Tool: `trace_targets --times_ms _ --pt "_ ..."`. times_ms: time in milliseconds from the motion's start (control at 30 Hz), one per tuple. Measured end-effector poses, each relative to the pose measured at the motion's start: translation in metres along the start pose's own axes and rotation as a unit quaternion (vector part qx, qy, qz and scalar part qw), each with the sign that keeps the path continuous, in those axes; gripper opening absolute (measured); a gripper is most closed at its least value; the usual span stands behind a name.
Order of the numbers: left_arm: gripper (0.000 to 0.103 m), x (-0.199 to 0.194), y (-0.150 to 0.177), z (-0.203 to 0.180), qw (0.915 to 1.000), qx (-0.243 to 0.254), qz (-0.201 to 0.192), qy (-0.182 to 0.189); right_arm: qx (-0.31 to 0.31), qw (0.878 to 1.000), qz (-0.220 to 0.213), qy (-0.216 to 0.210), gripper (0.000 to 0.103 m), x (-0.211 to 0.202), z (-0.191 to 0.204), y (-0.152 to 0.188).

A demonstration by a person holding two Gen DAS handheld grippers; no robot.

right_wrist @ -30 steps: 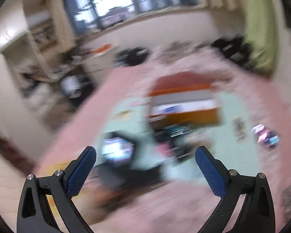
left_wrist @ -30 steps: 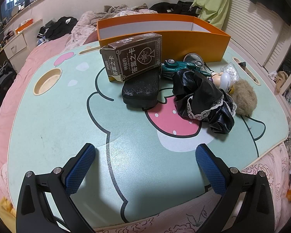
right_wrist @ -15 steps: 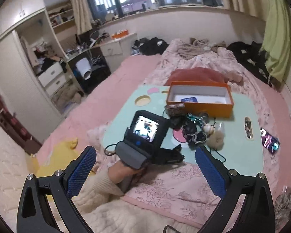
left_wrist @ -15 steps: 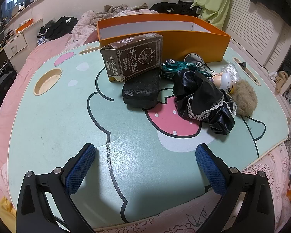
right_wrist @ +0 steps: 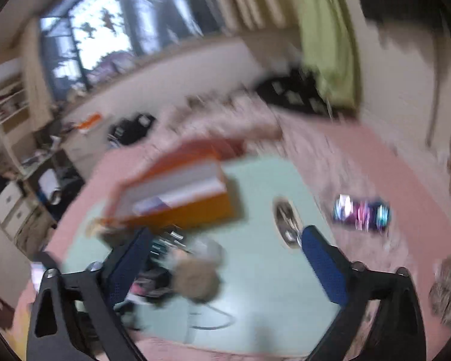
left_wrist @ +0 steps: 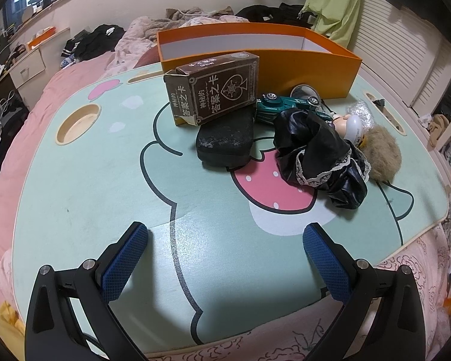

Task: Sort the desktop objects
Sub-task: 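Grasp the brown pompom with the right gripper while the left gripper grasps the brown carton, then place the brown pompom into the box with the right gripper while the left gripper places the carton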

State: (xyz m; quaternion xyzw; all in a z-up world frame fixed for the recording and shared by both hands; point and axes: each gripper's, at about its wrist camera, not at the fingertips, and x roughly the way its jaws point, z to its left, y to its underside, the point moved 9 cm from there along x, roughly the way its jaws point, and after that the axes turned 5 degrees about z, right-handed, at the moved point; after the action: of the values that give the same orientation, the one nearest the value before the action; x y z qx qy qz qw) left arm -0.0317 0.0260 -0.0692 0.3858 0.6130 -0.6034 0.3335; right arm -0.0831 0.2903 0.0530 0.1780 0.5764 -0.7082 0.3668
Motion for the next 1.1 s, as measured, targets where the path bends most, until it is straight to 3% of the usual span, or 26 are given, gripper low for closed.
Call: trace_targets --times_ms 33,133,300,367,433,500,633,733,833,867,900,967,1100 --pt "0.103 0.0 0.0 0.0 1.0 0.0 -0.001 0.0 0.008 1.0 0.026 -0.012 0.079 0.018 -0.003 0.01" --pt "0.103 -0.002 0.0 0.001 1.0 -0.004 -0.005 0.007 0.002 0.995 0.087 -0.042 0.073 0.06 0.008 0.041" --pt "0.103 -0.013 -0.003 0.01 0.9979 -0.036 -0.031 0.045 -0.056 0.995 0.082 -0.028 0.073 0.075 0.035 0.062" --pt "0.102 -0.027 -0.01 0.014 0.9949 -0.047 -0.063 0.064 -0.067 0.994 0.086 -0.018 0.064 0.079 0.037 0.064" --pt "0.098 -0.042 -0.022 0.019 0.992 -0.05 -0.098 0.061 -0.065 0.993 0.091 -0.029 0.04 0.08 0.038 0.069" --pt "0.097 -0.054 -0.04 0.024 0.9894 -0.043 -0.128 0.053 -0.069 0.994 0.083 -0.026 0.04 0.077 0.036 0.071" --pt "0.09 -0.05 -0.072 0.035 0.9877 -0.028 -0.15 0.034 -0.07 0.994 0.068 -0.044 0.035 0.073 0.04 0.072" --pt "0.078 -0.027 -0.087 0.035 0.9895 -0.008 -0.133 0.057 -0.071 0.995 0.058 -0.05 0.035 0.068 0.041 0.07" --pt "0.055 -0.01 -0.092 0.036 0.9912 -0.008 -0.112 0.069 -0.075 0.994 0.053 -0.053 0.035 0.065 0.043 0.07" --pt "0.045 -0.009 -0.092 0.034 0.9907 -0.012 -0.11 0.078 -0.076 0.994 0.052 -0.054 0.035 0.064 0.043 0.07" --pt "0.029 -0.01 -0.091 0.033 0.99 -0.014 -0.112 0.085 -0.078 0.994 0.05 -0.055 0.035 0.064 0.044 0.07" --pt "0.009 -0.013 -0.087 0.031 0.9895 -0.01 -0.114 0.089 -0.079 0.994 0.046 -0.056 0.035 0.062 0.045 0.07" --pt "0.0 -0.028 -0.08 0.028 0.9845 -0.009 -0.136 0.111 -0.081 0.994 0.038 -0.064 0.034 0.058 0.048 0.068"
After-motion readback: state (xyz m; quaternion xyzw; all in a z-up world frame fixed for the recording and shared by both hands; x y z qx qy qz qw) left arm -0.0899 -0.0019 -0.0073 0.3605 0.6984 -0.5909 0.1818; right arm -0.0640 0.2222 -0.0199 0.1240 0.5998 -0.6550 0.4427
